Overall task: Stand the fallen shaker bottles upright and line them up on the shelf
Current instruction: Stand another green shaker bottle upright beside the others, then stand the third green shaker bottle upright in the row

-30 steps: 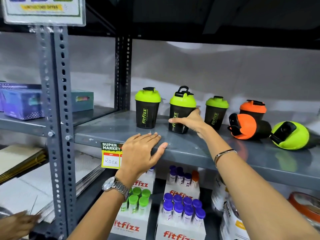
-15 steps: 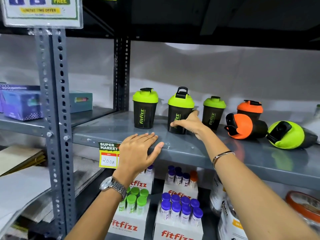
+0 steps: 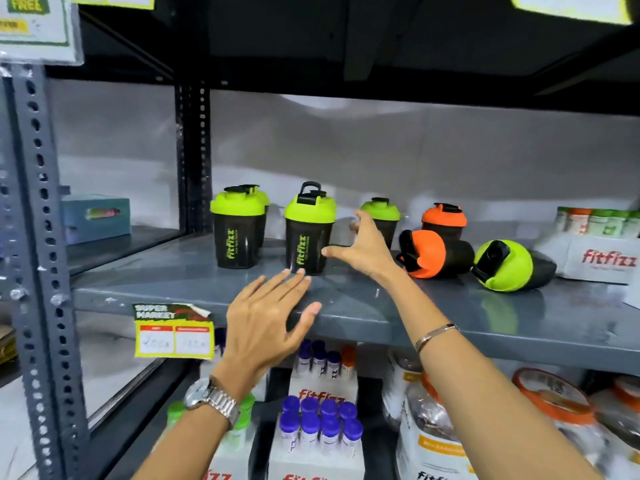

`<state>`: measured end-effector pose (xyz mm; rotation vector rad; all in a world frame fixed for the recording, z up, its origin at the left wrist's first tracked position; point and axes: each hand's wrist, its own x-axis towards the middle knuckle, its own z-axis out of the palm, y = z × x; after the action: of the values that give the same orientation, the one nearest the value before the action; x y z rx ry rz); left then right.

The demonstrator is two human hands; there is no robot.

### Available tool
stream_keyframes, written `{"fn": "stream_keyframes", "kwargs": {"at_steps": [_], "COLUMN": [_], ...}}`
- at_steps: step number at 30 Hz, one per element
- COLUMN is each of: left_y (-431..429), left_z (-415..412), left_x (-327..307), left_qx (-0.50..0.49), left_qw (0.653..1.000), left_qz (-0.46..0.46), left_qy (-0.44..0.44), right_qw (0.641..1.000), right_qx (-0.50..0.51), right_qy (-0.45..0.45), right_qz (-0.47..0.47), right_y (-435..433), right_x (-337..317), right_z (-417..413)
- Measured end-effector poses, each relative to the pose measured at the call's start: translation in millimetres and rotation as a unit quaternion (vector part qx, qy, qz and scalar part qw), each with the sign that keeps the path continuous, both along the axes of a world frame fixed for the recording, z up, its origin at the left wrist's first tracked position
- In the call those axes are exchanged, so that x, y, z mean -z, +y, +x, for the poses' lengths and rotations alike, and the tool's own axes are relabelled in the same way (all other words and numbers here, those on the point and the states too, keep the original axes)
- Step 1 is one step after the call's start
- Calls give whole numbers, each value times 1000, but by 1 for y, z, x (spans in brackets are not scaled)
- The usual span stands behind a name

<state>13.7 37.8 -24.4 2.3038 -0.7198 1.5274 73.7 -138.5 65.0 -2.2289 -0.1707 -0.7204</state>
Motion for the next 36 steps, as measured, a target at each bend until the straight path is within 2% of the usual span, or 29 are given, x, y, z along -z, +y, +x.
{"fn": "stream_keyframes", "kwargs": {"at_steps": [3, 6, 10, 13, 16, 20, 27, 31, 36], "left_y": [-40, -65, -71, -72, -74, -72, -73, -70, -63], "left_z": [-7, -11, -9, -7, -7, -7, -13, -14, -12], "left_x": [-3, -1, 2, 3, 4, 3, 1, 1, 2], "left_qx": [40, 46, 29, 24, 22, 20, 21, 28, 44], "left_qw": [999, 998, 998, 998, 998, 999, 999, 999, 998], "left_qz": [23, 33, 36, 35, 35, 33, 32, 35, 39], "left_qy": [-9, -13, -31, -41, -38, -33, -12, 5, -6], "right_qw": [976, 951, 947, 958, 955, 946, 923, 921, 945], "right_qx": [117, 197, 258, 231, 199, 178, 220, 252, 276], "right_qy": [-135, -174, -90, 15, 100, 119, 72, 26, -61], "right_qz": [-120, -165, -171, -169, -198, -245, -308, -297, -162], "right_y": [-28, -76, -165, -216, -239, -249, -250, -239, -199], "right_x": [-10, -22, -28, -23, -17, -10, -3, -5, -31], "right_z": [-21, -41, -69, -81, -82, -79, -78, -87, -109]}}
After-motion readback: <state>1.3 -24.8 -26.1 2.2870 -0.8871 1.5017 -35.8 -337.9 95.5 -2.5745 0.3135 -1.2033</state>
